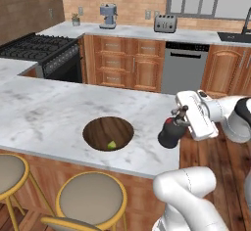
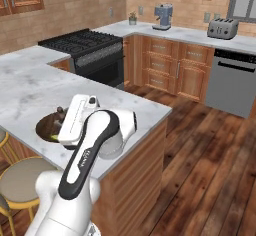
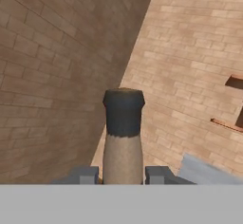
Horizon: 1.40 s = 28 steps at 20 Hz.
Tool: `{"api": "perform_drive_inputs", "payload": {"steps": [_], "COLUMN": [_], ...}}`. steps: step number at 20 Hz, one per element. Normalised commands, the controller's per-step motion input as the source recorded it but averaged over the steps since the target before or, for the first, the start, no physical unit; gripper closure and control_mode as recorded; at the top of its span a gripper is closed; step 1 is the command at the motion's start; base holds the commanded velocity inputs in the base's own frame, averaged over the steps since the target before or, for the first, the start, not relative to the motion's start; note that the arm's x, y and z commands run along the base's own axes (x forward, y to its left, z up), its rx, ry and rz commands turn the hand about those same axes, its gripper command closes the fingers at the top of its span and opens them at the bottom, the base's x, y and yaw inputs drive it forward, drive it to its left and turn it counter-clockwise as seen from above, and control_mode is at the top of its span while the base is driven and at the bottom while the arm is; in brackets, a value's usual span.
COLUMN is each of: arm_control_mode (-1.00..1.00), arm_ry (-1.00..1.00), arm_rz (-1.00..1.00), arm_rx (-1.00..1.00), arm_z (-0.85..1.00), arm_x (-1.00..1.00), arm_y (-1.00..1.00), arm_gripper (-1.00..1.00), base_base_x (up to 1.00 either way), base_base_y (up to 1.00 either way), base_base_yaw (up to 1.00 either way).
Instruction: There is a bowl on the dining counter. Grab a lemon wedge from the fridge and place it in the bowl. Then get the liquor bottle and glass cup from the cabinet and place them next to the bowl.
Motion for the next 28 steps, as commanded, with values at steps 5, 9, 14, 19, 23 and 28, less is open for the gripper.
{"api": "perform_drive_inputs", "payload": {"steps": [5,9,14,19,23,28], "arm_control_mode": [-1.0,-1.0,-1.0,-1.0,-1.0,-1.0], "arm_ry": [0.0,0.07,0.12,0.02,0.0,0.0], "arm_rz": [0.02,0.0,0.0,0.01,0.0,0.0], "arm_rx": [0.0,0.0,0.0,0.0,0.0,0.0], "arm_z": [-0.06,-0.16,-0.33,-0.44,-0.39,-0.28], "arm_x": [0.07,0.11,0.19,0.17,0.14,0.22], "arm_y": [0.0,0.0,0.0,0.0,-0.01,-0.05], "arm_gripper": [1.0,1.0,1.0,1.0,1.0,1.0], "base_base_x": [0.0,0.0,0.0,0.0,0.0,0.0], "base_base_y": [0.0,0.0,0.0,0.0,0.0,0.0], "base_base_yaw": [0.0,0.0,0.0,0.0,0.0,0.0]}}
